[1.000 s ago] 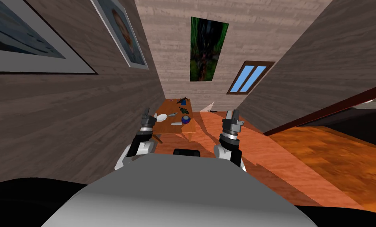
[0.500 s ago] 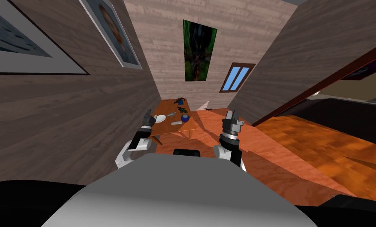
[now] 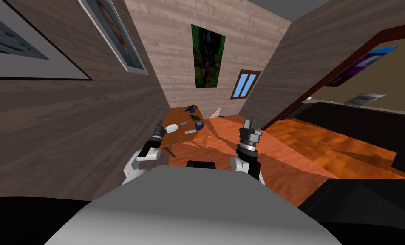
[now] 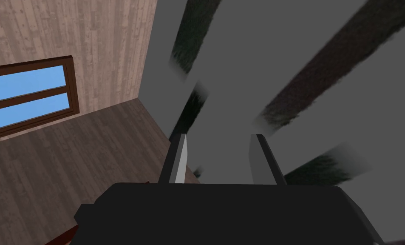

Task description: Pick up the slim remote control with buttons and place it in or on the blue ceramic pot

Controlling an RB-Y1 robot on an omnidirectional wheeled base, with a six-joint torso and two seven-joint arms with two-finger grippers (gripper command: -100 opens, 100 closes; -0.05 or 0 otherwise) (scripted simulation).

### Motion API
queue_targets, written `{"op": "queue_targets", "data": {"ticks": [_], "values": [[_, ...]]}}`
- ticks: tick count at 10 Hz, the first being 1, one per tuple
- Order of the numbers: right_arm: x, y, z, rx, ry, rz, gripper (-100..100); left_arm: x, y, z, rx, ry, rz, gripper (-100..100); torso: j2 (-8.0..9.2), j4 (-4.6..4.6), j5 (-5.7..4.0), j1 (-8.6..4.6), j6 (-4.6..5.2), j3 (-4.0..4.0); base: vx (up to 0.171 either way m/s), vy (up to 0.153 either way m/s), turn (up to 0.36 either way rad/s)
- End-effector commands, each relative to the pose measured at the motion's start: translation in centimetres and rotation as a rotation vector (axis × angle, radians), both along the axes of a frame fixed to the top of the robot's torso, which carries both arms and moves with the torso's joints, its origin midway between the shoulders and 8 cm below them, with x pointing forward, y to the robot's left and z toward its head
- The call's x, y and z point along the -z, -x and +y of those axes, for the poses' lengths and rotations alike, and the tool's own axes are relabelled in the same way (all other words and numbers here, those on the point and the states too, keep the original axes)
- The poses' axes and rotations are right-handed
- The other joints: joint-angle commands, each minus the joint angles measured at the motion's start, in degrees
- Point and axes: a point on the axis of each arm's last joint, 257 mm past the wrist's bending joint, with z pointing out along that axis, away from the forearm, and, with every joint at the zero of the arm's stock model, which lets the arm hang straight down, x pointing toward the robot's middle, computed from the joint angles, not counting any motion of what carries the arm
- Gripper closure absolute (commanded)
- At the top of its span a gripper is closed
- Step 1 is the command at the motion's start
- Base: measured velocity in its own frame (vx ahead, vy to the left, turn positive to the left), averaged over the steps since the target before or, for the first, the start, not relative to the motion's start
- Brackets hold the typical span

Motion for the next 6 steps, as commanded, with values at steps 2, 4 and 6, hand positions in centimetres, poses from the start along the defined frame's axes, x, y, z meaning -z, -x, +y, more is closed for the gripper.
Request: {"op": "queue_targets", "data": {"ticks": [2,4,6], "values": [[0.0,0.0,0.0,0.0,0.0,0.0,0,2.0,-1.0,2.8,-0.043,0.019,0.076,-100,-0.11,-0.02,-0.02,-0.12,-0.03,-0.06,-0.072,0.065,-0.173],[0.0,0.0,0.0,0.0,0.0,0.0,0,3.7,-1.3,4.8,-0.076,0.036,0.129,-100,-0.16,-0.03,-0.02,-0.1,-0.03,-0.09,-0.069,0.067,-0.216],[0.0,0.0,0.0,0.0,0.0,0.0,0,5.0,-1.6,6.6,-0.107,0.057,0.181,-100,-0.17,-0.03,-0.02,-0.11,-0.05,-0.09,-0.066,0.069,-0.166]]}}
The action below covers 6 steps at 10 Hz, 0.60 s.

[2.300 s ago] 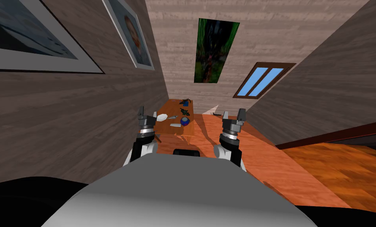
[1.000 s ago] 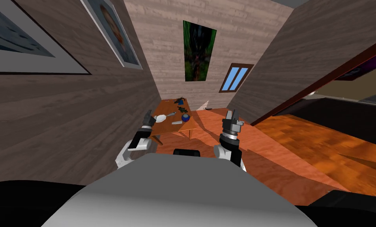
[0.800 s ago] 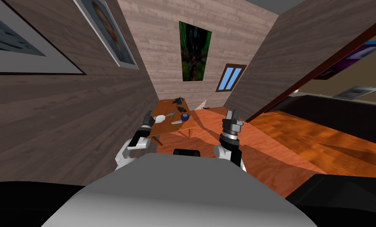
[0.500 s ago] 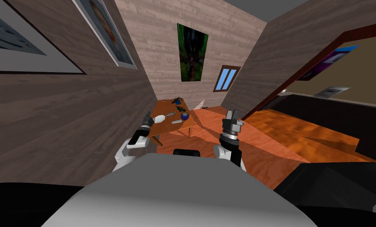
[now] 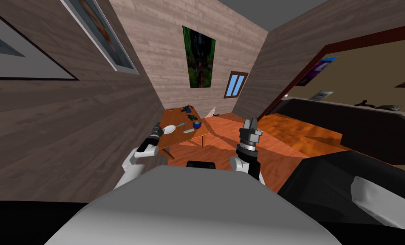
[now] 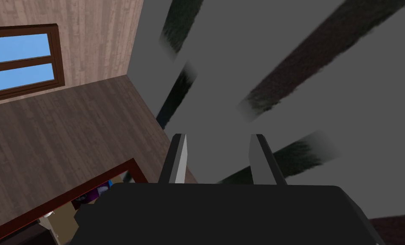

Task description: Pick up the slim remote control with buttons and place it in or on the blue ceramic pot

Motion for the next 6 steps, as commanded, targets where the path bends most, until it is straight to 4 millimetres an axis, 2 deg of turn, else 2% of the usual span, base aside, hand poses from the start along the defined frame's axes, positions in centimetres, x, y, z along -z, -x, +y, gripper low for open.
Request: {"op": "queue_targets", "data": {"ticks": [1,6], "values": [[0.0,0.0,0.0,0.0,0.0,0.0,0,1.7,0.0,1.1,-0.024,0.016,0.042,-100,0.0,0.0,0.0,0.0,0.0,0.0,-0.058,0.061,-0.129],[0.0,0.0,0.0,0.0,0.0,0.0,0,5.8,0.1,6.6,-0.128,0.093,0.178,-100,-0.08,-0.02,-0.02,-0.13,-0.06,-0.04,-0.056,0.046,-0.214]]}}
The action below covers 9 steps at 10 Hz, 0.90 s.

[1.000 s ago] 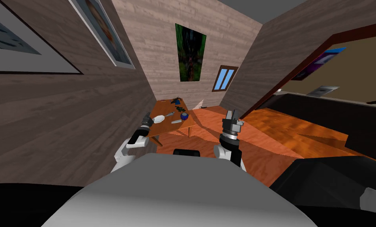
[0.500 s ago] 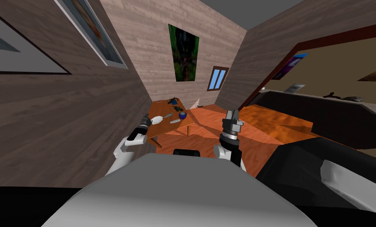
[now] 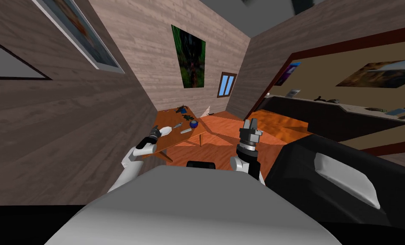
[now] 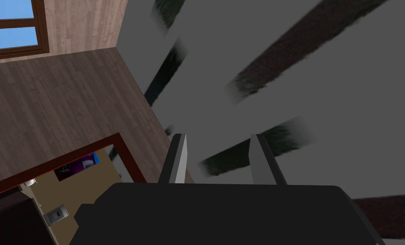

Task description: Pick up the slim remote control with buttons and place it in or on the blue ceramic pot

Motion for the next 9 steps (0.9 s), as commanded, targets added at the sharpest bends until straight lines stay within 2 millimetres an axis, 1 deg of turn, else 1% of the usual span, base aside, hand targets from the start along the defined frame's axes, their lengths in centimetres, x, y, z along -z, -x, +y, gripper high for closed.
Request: {"op": "queue_targets", "data": {"ticks": [1,2,3,4,5,6,7,8,9], "values": [[0.0,0.0,0.0,0.0,0.0,0.0,0,1.7,0.2,1.4,-0.03,0.026,0.052,-100,0.0,0.0,0.0,0.0,0.0,0.0,-0.032,0.037,-0.123],[0.0,0.0,0.0,0.0,0.0,0.0,0,1.8,0.3,1.5,-0.031,0.027,0.054,-100,-0.05,-0.01,0.01,-0.01,-0.06,-0.03,-0.011,0.012,0.029],[0.0,0.0,0.0,0.0,0.0,0.0,0,3.0,0.5,3.0,-0.065,0.058,0.096,-100,-0.11,-0.03,-0.01,-0.08,-0.08,-0.06,-0.019,0.013,-0.277],[0.0,0.0,0.0,0.0,0.0,0.0,0,3.8,0.8,3.3,-0.073,0.065,0.112,-100,-0.12,-0.03,-0.01,-0.09,0.01,-0.07,-0.024,0.025,-0.147],[0.0,0.0,0.0,0.0,0.0,0.0,0,4.9,1.2,4.7,-0.107,0.097,0.147,-100,-0.11,-0.03,-0.01,-0.07,-0.06,-0.07,-0.025,0.023,-0.229],[0.0,0.0,0.0,0.0,0.0,0.0,0,5.7,1.6,4.9,-0.116,0.106,0.171,-100,-0.1,-0.03,-0.01,-0.05,-0.02,-0.06,-0.019,0.024,-0.128],[0.0,0.0,0.0,0.0,0.0,0.0,0,6.5,1.9,6.2,-0.147,0.138,0.198,-100,-0.12,-0.03,0.0,-0.07,-0.06,-0.07,-0.012,0.015,-0.26],[0.0,0.0,0.0,0.0,0.0,0.0,0,7.6,2.5,6.3,-0.158,0.15,0.229,-100,-0.15,-0.03,-0.01,-0.08,-0.01,-0.08,-0.007,0.017,-0.144],[0.0,0.0,0.0,0.0,0.0,0.0,0,8.3,2.7,7.4,-0.187,0.182,0.251,-100,-0.16,-0.04,-0.01,-0.08,-0.07,-0.09,0.004,0.013,-0.208]]}}
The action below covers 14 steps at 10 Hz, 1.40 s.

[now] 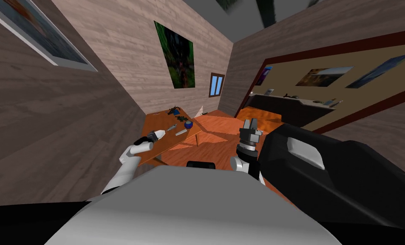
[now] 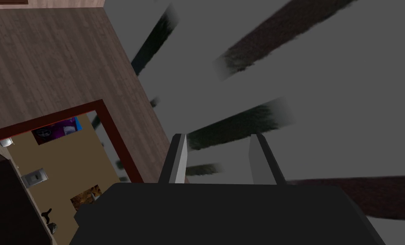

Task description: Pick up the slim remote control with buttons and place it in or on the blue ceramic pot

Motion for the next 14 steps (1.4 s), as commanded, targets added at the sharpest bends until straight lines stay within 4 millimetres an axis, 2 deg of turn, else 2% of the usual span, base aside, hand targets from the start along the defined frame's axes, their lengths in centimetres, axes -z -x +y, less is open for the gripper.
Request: {"op": "queue_targets", "data": {"ticks": [1,4,5,6,9,14], "values": [[0.0,0.0,0.0,0.0,0.0,0.0,0,1.8,1.0,0.6,-0.03,0.035,0.053,-100,0.0,0.0,0.0,0.0,0.0,0.0,0.007,0.014,-0.137],[0.0,0.0,0.0,0.0,0.0,0.0,0,4.2,2.6,2.4,-0.101,0.119,0.131,-100,-0.06,-0.02,0.0,-0.02,-0.05,-0.04,0.022,0.009,-0.185],[0.0,0.0,0.0,0.0,0.0,0.0,0,5.3,3.4,2.4,-0.113,0.135,0.162,-100,-0.1,-0.02,-0.01,-0.02,-0.02,-0.06,0.029,0.01,-0.149],[0.0,0.0,0.0,0.0,0.0,0.0,0,5.3,3.4,2.4,-0.113,0.135,0.162,-100,-0.1,-0.03,-0.01,-0.02,-0.04,-0.06,0.012,0.005,-0.011],[0.0,0.0,0.0,0.0,0.0,0.0,0,7.4,5.1,3.3,-0.178,0.227,0.24,-100,-0.14,-0.04,-0.01,-0.05,-0.06,-0.08,0.044,0.004,-0.184],[0.0,0.0,0.0,0.0,0.0,0.0,0,11.1,8.7,3.5,-0.261,0.347,0.359,-100,-0.27,-0.06,-0.01,-0.06,-0.03,-0.15,0.062,0.012,-0.147]]}}
